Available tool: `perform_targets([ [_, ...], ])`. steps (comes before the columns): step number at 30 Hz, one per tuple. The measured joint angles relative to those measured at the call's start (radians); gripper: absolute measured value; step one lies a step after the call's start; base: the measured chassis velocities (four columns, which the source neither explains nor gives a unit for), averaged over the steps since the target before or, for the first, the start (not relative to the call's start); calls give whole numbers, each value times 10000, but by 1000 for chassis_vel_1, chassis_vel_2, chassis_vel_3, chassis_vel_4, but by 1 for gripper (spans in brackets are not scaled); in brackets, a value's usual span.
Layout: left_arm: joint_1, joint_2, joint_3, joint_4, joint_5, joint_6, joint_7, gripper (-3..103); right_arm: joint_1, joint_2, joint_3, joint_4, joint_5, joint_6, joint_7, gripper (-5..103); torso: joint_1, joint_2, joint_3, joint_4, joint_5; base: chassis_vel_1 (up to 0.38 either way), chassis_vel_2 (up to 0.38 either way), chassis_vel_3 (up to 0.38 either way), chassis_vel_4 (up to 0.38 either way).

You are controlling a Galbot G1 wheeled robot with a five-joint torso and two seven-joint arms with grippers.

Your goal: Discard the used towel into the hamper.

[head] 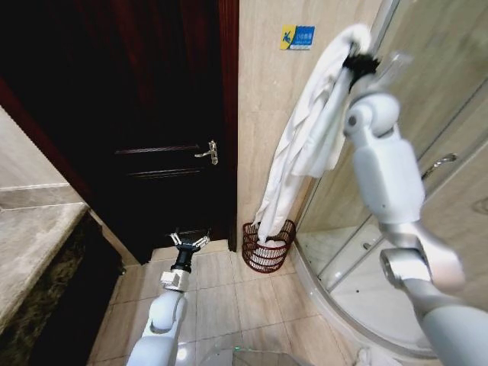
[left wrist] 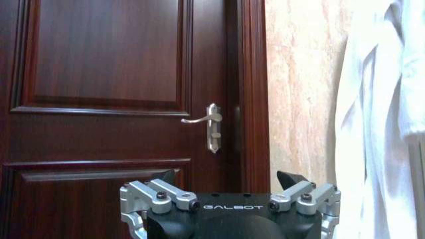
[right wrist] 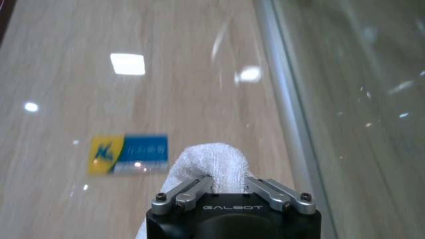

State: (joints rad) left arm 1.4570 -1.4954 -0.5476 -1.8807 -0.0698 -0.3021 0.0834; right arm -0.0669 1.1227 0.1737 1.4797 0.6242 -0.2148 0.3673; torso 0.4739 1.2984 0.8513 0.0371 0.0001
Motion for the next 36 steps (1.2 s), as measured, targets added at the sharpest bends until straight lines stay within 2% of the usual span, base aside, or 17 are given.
perform_targets([
  [13, 86, -17, 107, -31, 179, 44, -93, 100, -887, 399, -101, 24, -329, 250, 14, 6, -13, -19, -13, 2, -3, 0, 0, 0, 0],
  [22, 216, -10, 163, -66, 221, 29, -142, 100, -1401, 798, 8, -294, -862, 582, 6, 6, -246, -536, -289, 3, -1, 0, 0, 0, 0],
  [36, 384, -13, 279, -25, 253, -181, -9, 100, -1861, 820, 122, -623, -901, 740, -28, 6, -594, -1296, -704, 2, -1, 0, 0, 0, 0],
])
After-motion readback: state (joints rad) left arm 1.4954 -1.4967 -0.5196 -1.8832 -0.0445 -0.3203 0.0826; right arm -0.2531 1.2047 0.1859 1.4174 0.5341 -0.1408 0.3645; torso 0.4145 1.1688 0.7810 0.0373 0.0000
